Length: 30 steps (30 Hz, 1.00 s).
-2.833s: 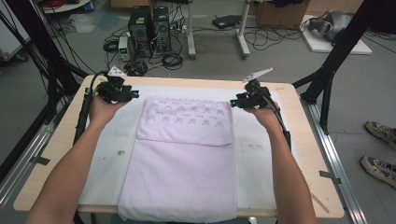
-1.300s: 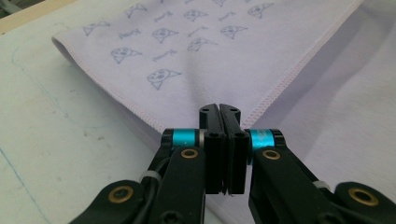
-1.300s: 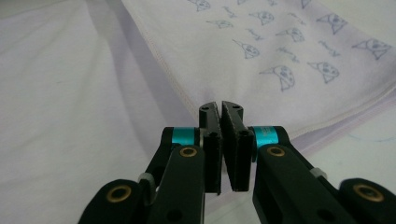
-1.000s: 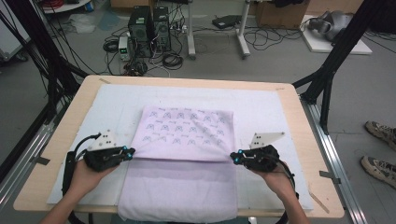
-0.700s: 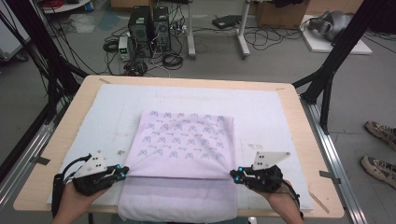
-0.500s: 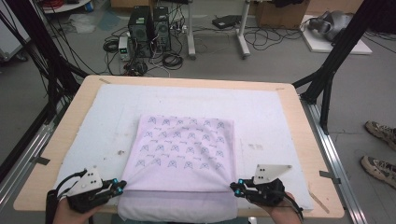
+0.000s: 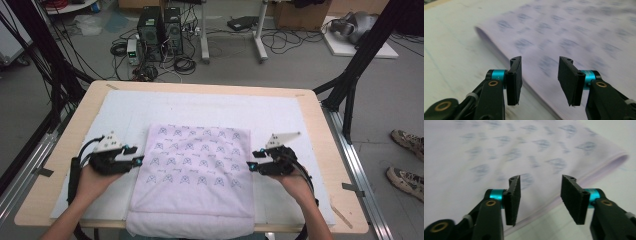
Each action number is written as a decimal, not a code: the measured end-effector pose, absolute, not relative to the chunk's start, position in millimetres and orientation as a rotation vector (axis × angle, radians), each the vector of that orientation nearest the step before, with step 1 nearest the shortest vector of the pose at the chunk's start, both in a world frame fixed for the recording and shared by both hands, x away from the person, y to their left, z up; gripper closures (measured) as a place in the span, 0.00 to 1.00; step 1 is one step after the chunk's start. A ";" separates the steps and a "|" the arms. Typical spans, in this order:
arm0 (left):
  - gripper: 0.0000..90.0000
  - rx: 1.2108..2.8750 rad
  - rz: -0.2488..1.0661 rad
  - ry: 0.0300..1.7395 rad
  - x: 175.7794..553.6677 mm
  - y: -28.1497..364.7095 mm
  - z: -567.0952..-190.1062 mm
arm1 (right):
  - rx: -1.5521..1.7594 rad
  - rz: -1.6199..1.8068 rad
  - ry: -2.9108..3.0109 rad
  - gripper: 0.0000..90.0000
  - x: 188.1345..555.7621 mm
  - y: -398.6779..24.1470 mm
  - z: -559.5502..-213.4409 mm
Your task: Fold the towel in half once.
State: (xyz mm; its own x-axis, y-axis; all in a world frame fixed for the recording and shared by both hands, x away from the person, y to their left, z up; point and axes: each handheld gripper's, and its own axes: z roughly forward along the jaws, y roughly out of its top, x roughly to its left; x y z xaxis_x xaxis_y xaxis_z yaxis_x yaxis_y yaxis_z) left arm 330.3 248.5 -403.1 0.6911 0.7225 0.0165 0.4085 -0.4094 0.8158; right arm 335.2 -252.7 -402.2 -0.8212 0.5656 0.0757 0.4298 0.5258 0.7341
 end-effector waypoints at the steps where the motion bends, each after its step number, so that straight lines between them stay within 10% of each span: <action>1: 0.58 2.016 0.446 0.906 343.8 249.2 -404.4 | 0.879 1.157 2.587 0.51 347.8 -252.5 -404.5; 11: 0.42 2.033 0.421 1.098 429.7 232.8 -429.1 | 1.060 1.063 2.559 0.40 434.6 -250.9 -424.1; 15: 0.86 2.069 0.385 1.088 438.6 227.7 -440.1 | 1.083 1.025 2.577 0.63 448.3 -241.4 -436.6; 16: 0.96 2.065 0.381 1.090 440.6 227.6 -440.7 | 1.057 1.047 2.582 0.94 449.3 -240.8 -436.3; 30: 0.97 1.935 0.736 1.005 488.4 219.0 -304.0 | 0.958 1.016 2.338 0.94 494.4 -237.1 -316.9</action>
